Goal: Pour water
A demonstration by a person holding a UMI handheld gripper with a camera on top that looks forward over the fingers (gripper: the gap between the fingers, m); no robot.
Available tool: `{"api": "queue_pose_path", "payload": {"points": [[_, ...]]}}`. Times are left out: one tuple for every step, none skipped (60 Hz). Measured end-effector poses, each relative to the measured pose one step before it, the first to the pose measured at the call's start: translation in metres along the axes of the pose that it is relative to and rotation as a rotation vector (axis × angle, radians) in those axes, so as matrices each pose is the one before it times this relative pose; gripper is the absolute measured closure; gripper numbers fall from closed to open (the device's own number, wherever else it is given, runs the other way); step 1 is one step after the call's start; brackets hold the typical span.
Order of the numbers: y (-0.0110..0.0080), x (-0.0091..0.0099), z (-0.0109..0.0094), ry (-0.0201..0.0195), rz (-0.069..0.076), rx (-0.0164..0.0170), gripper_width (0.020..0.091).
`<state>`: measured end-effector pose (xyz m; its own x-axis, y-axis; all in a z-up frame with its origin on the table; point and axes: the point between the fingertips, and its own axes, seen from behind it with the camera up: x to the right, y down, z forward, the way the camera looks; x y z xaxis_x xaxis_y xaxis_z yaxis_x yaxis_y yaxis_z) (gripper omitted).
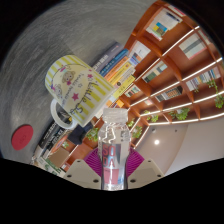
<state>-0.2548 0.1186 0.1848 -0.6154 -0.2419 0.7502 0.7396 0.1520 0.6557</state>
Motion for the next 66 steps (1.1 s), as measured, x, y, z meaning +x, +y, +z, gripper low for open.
{"api": "queue_pose_path", "payload": {"points": [[-0.00116,0.00048,0.00036,0.00264,-0.0176,0.00022,0.0820],[-0.00132,0.00043,0.00013,0.00216,-0.0156,0.00201,0.0819],[-0.00136,-0.00012,-0.00015,0.00164,-0.0117,0.00329,0.0817],[-0.00161,0.00013,0.00008,0.00268,-0.0090,0.00393,0.0818],[-0.00121,-0.00041,-0.00013,0.00165,-0.0075,0.00304,0.0819],[-0.00095,-0.00104,-0.00009,-0.00135,-0.0060,0.00221,0.0818],[-0.00067,-0.00140,-0.00042,-0.00336,-0.0048,0.00186,0.0818],[-0.00095,-0.00189,-0.00049,-0.00589,-0.0027,0.00549,0.0818],[-0.00041,-0.00158,-0.00040,-0.00390,-0.0020,0.00175,0.0818],[-0.00024,-0.00153,-0.00040,-0.00370,-0.0007,0.00088,0.0818],[0.00007,-0.00130,-0.00034,-0.00259,-0.0001,-0.00087,0.0818],[0.00052,-0.00101,-0.00038,-0.00190,0.0009,-0.00144,0.0817],[0.00061,-0.00103,-0.00065,-0.00143,0.0006,-0.00233,0.0818],[0.00029,-0.00064,-0.00034,-0.00061,0.0032,-0.00031,0.0817],[0.00027,0.00001,-0.00033,0.00206,0.0040,0.00096,0.0818],[0.00063,0.00026,-0.00041,0.00323,0.0064,0.00072,0.0819],[0.00145,-0.00032,-0.00043,0.00049,0.0077,-0.00196,0.0818],[0.00175,-0.00076,-0.00034,-0.00270,0.0091,-0.00254,0.0818],[0.00183,-0.00083,-0.00018,-0.00377,0.0109,-0.00248,0.0819],[0.00174,-0.00079,-0.00023,-0.00445,0.0147,-0.00156,0.0819],[0.00171,-0.00057,-0.00019,-0.00419,0.0204,-0.00049,0.0818],[0.00225,-0.00008,-0.00061,-0.00190,0.0240,-0.00423,0.0819],[0.00306,-0.00013,-0.00066,-0.00406,0.0313,-0.00385,0.0820],[0.00376,0.00001,-0.00086,-0.00373,0.0337,-0.00550,0.0818],[0.00402,0.00032,-0.00075,-0.00381,0.0347,-0.00558,0.0817],[0.00401,0.00022,-0.00068,-0.00733,0.0397,-0.00089,0.0819],[0.00455,-0.00021,-0.00091,-0.00793,0.0458,-0.00628,0.0818],[0.00463,-0.00092,-0.00071,-0.01081,0.0546,-0.00707,0.0819],[0.00483,-0.00089,-0.00096,-0.01234,0.0608,-0.00730,0.0817],[0.00541,-0.00094,-0.00105,-0.01272,0.0642,-0.00823,0.0818],[0.00598,0.00081,-0.00366,-0.00419,0.0609,-0.01912,0.0818],[0.00769,-0.00151,0.00141,-0.01884,0.0729,-0.00066,0.0818],[0.00551,-0.00057,-0.00120,-0.01389,0.0708,-0.00760,0.0818],[0.00435,0.00089,-0.00128,-0.01144,0.0738,-0.00348,0.0802],[0.00396,-0.00055,-0.00091,-0.01661,0.0724,-0.00275,0.0801],[0.00220,-0.00083,-0.00331,-0.01221,0.0720,-0.01350,0.0803],[0.00379,-0.00100,-0.00067,-0.01788,0.0779,-0.00377,0.0802],[0.00342,-0.00107,-0.00072,-0.01923,0.0785,-0.00034,0.0801],[0.00167,-0.00458,-0.00095,-0.01063,0.0753,-0.00289,0.0800],[0.00332,0.00130,-0.00023,-0.02872,0.0736,0.00709,0.0800],[0.00561,-0.00019,-0.00055,-0.02341,0.0729,0.01140,0.0800],[0.00172,-0.00120,-0.00154,-0.02432,0.0710,0.00805,0.0799],[0.00086,-0.00272,-0.00126,-0.02609,0.0719,0.00947,0.0799],[0.00071,-0.00193,-0.00145,-0.02525,0.0747,0.00941,0.0801],[0.00058,-0.00155,-0.00123,-0.02216,0.0765,0.00860,0.0799],[0.00143,-0.00168,-0.00088,-0.02039,0.0742,0.00675,0.0800],[-0.00281,-0.01231,0.00178,-0.01081,0.0698,-0.00083,0.0801],[0.00649,0.00544,0.00034,-0.02754,0.0659,0.00725,0.0800],[0.00255,-0.00137,-0.00017,-0.02182,0.0654,0.00146,0.0801],[0.00296,-0.00101,0.00031,-0.01935,0.0593,0.00178,0.0800],[0.00200,-0.00018,-0.00019,-0.01728,0.0557,0.00441,0.0800],[0.00214,-0.00037,-0.00027,-0.01508,0.0541,0.00669,0.0800],[0.00144,-0.00441,0.00111,-0.01280,0.0543,0.00511,0.0800],[0.00316,-0.00816,0.00400,-0.00996,0.0443,0.00762,0.0799],[0.00078,0.00066,-0.00071,-0.01851,0.0370,0.00858,0.0799],[0.00252,0.00615,-0.00351,-0.01331,0.0299,0.01014,0.0799],[0.00145,0.00139,-0.00044,-0.00819,0.0303,0.00851,0.0799],[0.00148,0.00202,-0.00073,-0.00519,0.0248,0.00732,0.0799],[0.00069,-0.00269,0.00204,-0.00550,0.0205,0.00356,0.0799],[0.00243,0.00110,0.00014,-0.00495,0.0115,0.00392,0.0800],[0.00322,0.00126,0.00073,-0.00476,0.0077,0.00184,0.0786],[0.00321,0.00157,0.00136,-0.00126,0.0085,0.00142,0.0784],[0.00314,-0.00414,0.00361,0.00668,0.0096,0.00131,0.0784],[0.00340,0.00375,-0.00071,-0.00081,0.0013,-0.00085,0.0784],[0.00268,0.00096,0.00066,-0.00099,-0.0004,-0.00273,0.0784],[0.00347,0.00064,0.00110,-0.00031,-0.0018,-0.00325,0.0785]]}}
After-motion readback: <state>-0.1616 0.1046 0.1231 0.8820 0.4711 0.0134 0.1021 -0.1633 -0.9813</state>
